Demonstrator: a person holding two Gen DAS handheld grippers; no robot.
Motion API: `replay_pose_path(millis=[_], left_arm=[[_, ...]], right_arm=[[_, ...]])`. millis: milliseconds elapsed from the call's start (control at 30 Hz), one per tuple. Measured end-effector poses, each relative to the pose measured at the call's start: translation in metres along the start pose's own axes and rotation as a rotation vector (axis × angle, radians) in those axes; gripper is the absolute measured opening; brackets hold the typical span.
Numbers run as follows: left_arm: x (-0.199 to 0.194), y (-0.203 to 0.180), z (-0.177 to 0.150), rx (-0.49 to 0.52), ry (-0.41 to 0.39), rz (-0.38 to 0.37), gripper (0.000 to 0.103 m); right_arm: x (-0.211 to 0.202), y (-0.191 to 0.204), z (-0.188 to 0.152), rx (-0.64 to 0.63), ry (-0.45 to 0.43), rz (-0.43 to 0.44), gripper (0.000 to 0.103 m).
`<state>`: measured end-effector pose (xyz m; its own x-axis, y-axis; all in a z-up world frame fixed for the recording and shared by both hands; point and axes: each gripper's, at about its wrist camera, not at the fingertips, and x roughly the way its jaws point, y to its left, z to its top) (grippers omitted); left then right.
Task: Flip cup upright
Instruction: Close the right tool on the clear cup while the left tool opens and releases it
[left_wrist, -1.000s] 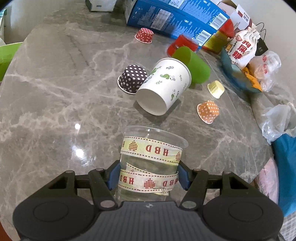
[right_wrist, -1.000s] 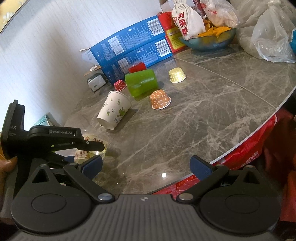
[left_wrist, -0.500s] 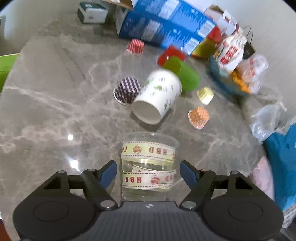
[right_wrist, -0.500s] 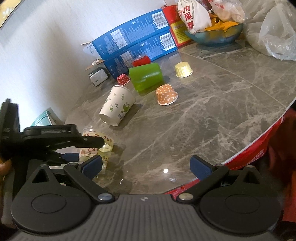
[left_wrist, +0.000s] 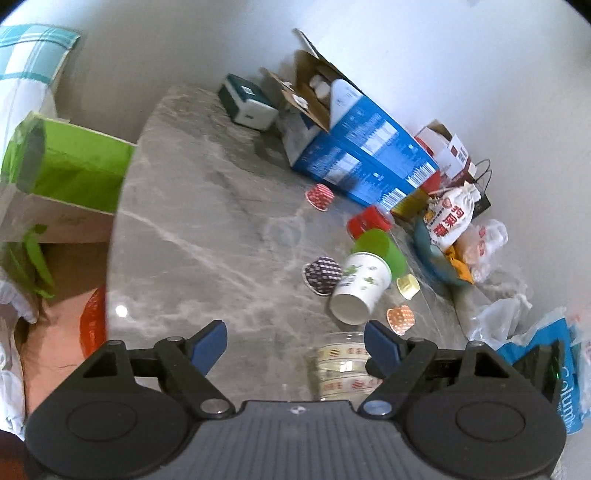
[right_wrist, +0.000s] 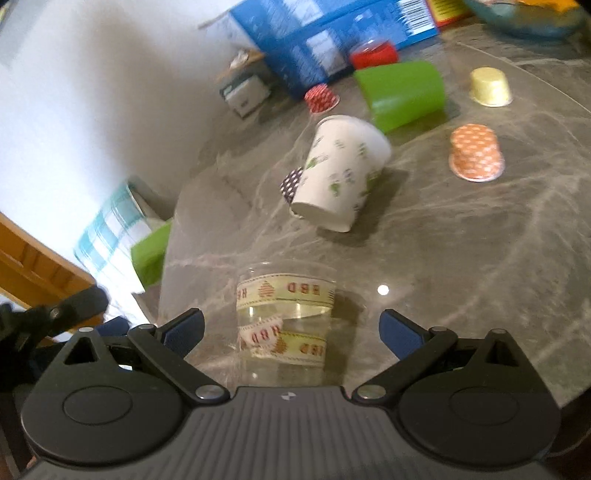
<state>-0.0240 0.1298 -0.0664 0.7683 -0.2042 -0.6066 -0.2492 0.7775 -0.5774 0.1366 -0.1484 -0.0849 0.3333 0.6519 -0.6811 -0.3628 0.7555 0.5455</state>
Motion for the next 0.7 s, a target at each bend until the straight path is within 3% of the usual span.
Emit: replay_pose_path(millis=[167,233,467,700], left_arm=[[-0.006,0.022,-0.002,-0.024,0.007,-0.022,0.084],[-0.008,0.026,-0.005,-0.012,0.016,-0.036,0.084],[-0.005,0.028,-0.015,0.047,0.052,-0.052,0.084],[-0.001,0.039,-0.025,0.038,0.093,-0.079,0.084]], right_arm=[[0.013,0.016,0.006,-0.042,0.046,-0.069,0.1],[0.016,0.018,0.008,-0.051,0.055,-0.106,0.094],[0.024,0.022,0.013,-0.076,0.085,-0.188,0.088],[0.029,0.033,0.017,-0.126,0.12,-0.244,0.069]])
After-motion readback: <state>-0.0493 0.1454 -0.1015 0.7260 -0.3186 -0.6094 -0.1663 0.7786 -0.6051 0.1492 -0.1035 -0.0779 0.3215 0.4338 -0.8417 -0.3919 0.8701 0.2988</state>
